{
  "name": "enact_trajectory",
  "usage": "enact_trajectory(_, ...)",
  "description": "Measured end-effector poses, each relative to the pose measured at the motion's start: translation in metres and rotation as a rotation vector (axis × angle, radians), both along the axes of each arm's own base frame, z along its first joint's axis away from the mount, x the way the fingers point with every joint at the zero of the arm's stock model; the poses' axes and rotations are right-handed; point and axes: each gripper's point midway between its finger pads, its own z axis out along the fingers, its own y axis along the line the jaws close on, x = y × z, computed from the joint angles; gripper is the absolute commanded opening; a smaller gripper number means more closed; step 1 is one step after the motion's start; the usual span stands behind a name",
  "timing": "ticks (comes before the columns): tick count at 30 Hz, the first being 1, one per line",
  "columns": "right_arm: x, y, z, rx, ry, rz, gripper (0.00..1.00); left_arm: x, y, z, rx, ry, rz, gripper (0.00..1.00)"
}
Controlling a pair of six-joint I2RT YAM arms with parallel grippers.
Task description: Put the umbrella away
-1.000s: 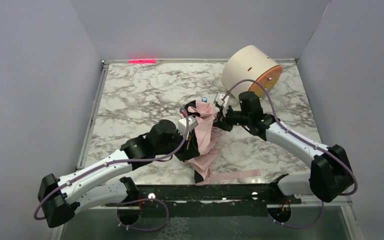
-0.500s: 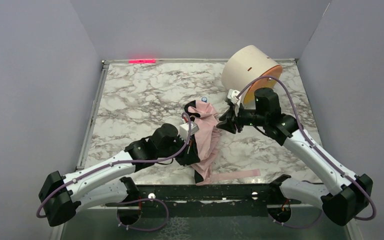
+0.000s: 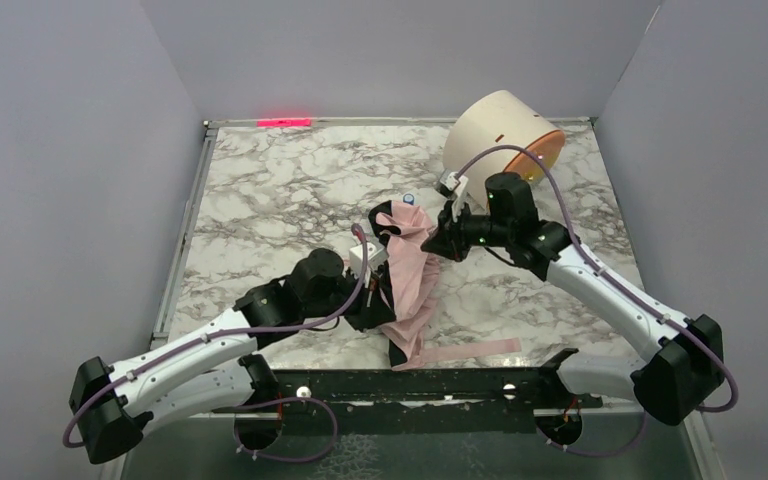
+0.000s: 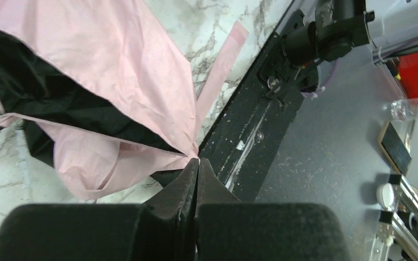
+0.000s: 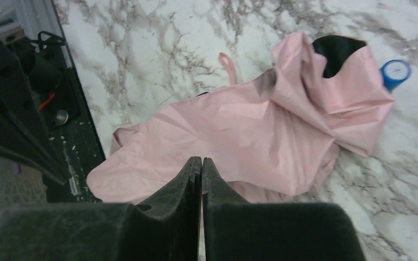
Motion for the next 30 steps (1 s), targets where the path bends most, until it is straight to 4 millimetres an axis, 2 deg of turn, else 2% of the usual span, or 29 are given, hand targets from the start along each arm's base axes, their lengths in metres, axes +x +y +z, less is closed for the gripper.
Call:
enact_trajectory(5, -0.039, 0.024, -0.025, -0.013, 0.088, 0.077, 0.08, 0.011, 0.013, 0.018, -0.017, -0.075, 0.087, 0.0)
enact_trajectory(9, -0.072, 0.044, -0.045, -0.045, 0.143, 0.15, 0.07, 0.026, 0.023, 0.052, -0.07, -0.177, 0.179, 0.01)
enact_trajectory(11, -0.084, 0.047, -0.058, -0.065, 0.173, 0.149, 0.06, 0.035, 0.026, 0.063, -0.074, -0.214, 0.223, 0.01)
enact_trajectory(14, -0.091, 0.042, -0.079, -0.089, 0.229, 0.108, 0.06, 0.05, 0.028, 0.07, -0.063, -0.252, 0.285, 0.01)
enact_trajectory(17, -0.103, 0.033, -0.108, -0.125, 0.308, 0.05, 0.06, 0.057, 0.026, 0.063, -0.033, -0.252, 0.308, 0.01)
enact_trajectory(22, -0.127, 0.027, -0.139, -0.163, 0.401, 0.013, 0.06, 0.068, 0.02, 0.052, -0.03, -0.257, 0.337, 0.01)
enact_trajectory(27, -0.136, 0.025, -0.16, -0.163, 0.457, -0.026, 0.06, 0.076, 0.008, 0.039, -0.038, -0.249, 0.343, 0.01)
enact_trajectory(30, -0.137, 0.024, -0.164, -0.154, 0.47, -0.049, 0.06, 0.079, 0.004, 0.027, -0.028, -0.235, 0.345, 0.01)
